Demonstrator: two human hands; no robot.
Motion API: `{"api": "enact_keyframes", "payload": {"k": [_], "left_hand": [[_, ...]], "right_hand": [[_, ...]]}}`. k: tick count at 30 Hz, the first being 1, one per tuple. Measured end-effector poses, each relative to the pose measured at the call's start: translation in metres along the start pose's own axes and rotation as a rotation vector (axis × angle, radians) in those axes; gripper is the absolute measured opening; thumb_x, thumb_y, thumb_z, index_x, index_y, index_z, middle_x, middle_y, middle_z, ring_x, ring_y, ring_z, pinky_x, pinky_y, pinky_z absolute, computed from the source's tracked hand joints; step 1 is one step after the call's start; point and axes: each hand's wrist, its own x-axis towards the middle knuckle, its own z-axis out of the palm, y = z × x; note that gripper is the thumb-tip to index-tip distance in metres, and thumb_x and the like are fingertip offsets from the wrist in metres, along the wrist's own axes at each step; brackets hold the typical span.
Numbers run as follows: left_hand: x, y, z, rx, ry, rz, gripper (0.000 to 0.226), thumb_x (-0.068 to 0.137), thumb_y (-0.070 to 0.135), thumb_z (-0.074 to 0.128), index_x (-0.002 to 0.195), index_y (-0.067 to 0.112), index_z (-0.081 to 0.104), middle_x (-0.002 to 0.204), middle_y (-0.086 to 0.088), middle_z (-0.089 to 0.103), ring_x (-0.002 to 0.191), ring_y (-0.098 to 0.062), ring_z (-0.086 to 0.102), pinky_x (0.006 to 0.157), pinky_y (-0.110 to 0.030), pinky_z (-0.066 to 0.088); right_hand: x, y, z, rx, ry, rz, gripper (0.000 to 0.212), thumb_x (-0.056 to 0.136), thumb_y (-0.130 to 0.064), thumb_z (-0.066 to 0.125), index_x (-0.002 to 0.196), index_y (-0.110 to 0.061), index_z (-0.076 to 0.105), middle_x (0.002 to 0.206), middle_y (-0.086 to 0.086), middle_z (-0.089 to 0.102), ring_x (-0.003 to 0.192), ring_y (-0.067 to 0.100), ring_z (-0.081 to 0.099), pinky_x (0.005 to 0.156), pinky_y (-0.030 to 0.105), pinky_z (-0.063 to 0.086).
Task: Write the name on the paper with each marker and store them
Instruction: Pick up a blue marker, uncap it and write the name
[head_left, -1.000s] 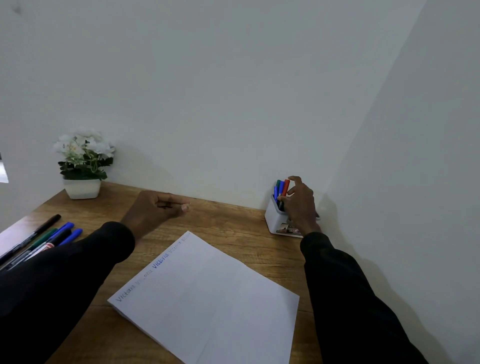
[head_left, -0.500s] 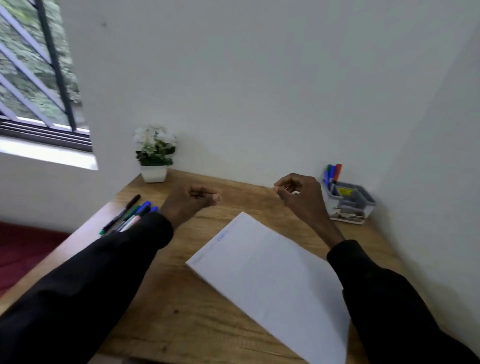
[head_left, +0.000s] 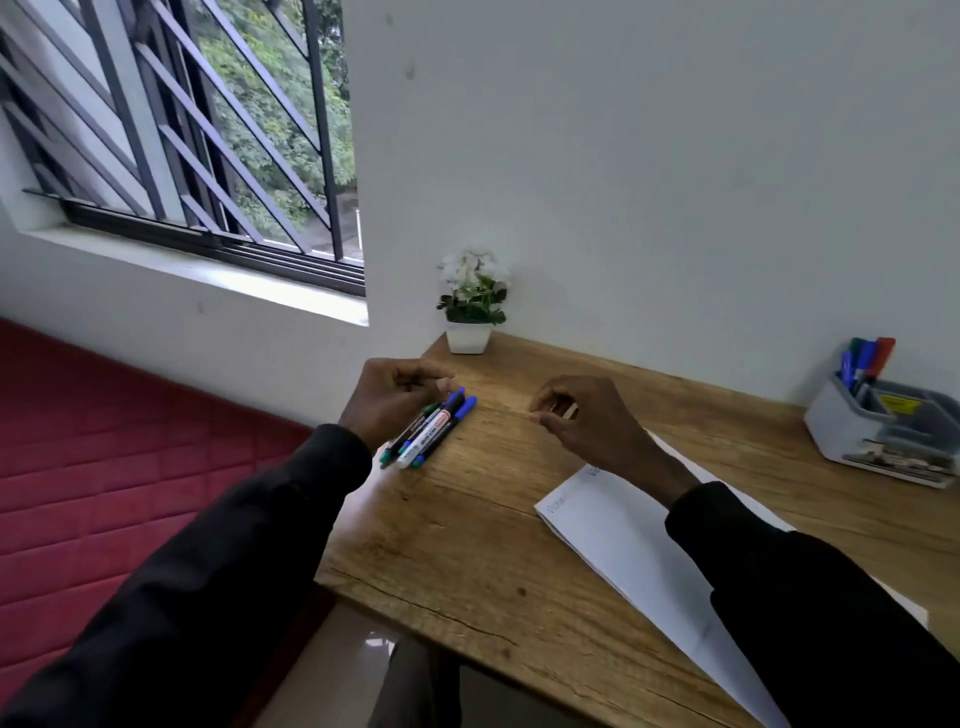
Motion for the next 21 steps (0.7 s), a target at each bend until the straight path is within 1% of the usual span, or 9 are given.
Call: {"api": "enact_keyframes", "payload": {"k": [3, 5, 8, 10, 13, 18, 21], "left_hand": [[-0.002, -0.009, -0.014, 0.010, 0.011, -0.018, 0.017, 0.083, 0.011, 0.076, 0.100, 0.014, 0.077, 0.095, 0.000, 0.077, 0.094, -0.013, 0.071, 0.084, -0.028, 0.058], [-0.005, -0.014, -0.018, 0.007, 0.004, -0.026, 0.018, 0.082, 0.010, 0.076, 0.099, 0.017, 0.076, 0.094, 0.002, 0.077, 0.094, -0.012, 0.071, 0.082, -0.026, 0.058], [-0.008, -0.019, -0.021, 0.031, 0.009, -0.032, 0.020, 0.082, 0.008, 0.076, 0.101, 0.014, 0.076, 0.092, 0.000, 0.076, 0.090, -0.012, 0.071, 0.079, -0.023, 0.059], [-0.009, -0.023, -0.023, 0.039, 0.024, -0.039, 0.021, 0.081, 0.008, 0.076, 0.102, 0.011, 0.075, 0.090, -0.001, 0.076, 0.088, -0.012, 0.072, 0.077, -0.023, 0.059], [-0.009, -0.028, -0.024, 0.051, 0.022, -0.043, 0.023, 0.081, 0.008, 0.077, 0.104, 0.008, 0.074, 0.092, -0.003, 0.076, 0.088, -0.013, 0.072, 0.075, -0.022, 0.058], [-0.008, -0.033, -0.024, 0.061, -0.024, -0.071, 0.023, 0.081, 0.010, 0.076, 0.104, 0.009, 0.074, 0.096, -0.003, 0.075, 0.087, -0.010, 0.071, 0.070, -0.018, 0.057], [-0.009, -0.036, -0.023, 0.054, -0.023, -0.084, 0.024, 0.082, 0.010, 0.076, 0.106, 0.008, 0.073, 0.097, -0.002, 0.074, 0.087, -0.008, 0.070, 0.072, -0.019, 0.058]], "right_hand": [[0.013, -0.014, 0.020, -0.087, -0.101, -0.093, 0.006, 0.090, -0.011, 0.080, 0.094, -0.014, 0.077, 0.092, 0.000, 0.075, 0.077, 0.008, 0.065, 0.072, 0.021, 0.053], [0.020, -0.021, 0.031, -0.167, -0.159, -0.125, 0.011, 0.093, -0.013, 0.076, 0.104, -0.013, 0.076, 0.102, 0.003, 0.074, 0.087, 0.013, 0.065, 0.078, 0.028, 0.055], [0.030, -0.029, 0.045, -0.251, -0.203, -0.152, 0.020, 0.095, -0.012, 0.073, 0.114, -0.014, 0.073, 0.114, 0.005, 0.072, 0.102, 0.019, 0.064, 0.088, 0.036, 0.055], [0.035, -0.031, 0.051, -0.288, -0.222, -0.162, 0.022, 0.096, -0.011, 0.070, 0.118, -0.014, 0.071, 0.120, 0.006, 0.070, 0.110, 0.020, 0.062, 0.090, 0.034, 0.054], [0.040, -0.030, 0.057, -0.299, -0.247, -0.187, 0.022, 0.097, -0.009, 0.068, 0.119, -0.016, 0.069, 0.128, 0.007, 0.066, 0.118, 0.020, 0.058, 0.094, 0.031, 0.050], [0.042, -0.025, 0.059, -0.334, -0.325, -0.234, 0.029, 0.097, -0.004, 0.065, 0.123, -0.016, 0.063, 0.137, 0.006, 0.058, 0.126, 0.021, 0.049, 0.099, 0.036, 0.051], [0.042, -0.022, 0.058, -0.383, -0.329, -0.274, 0.033, 0.097, -0.008, 0.066, 0.129, -0.015, 0.060, 0.140, 0.007, 0.056, 0.128, 0.023, 0.046, 0.101, 0.034, 0.047]]}}
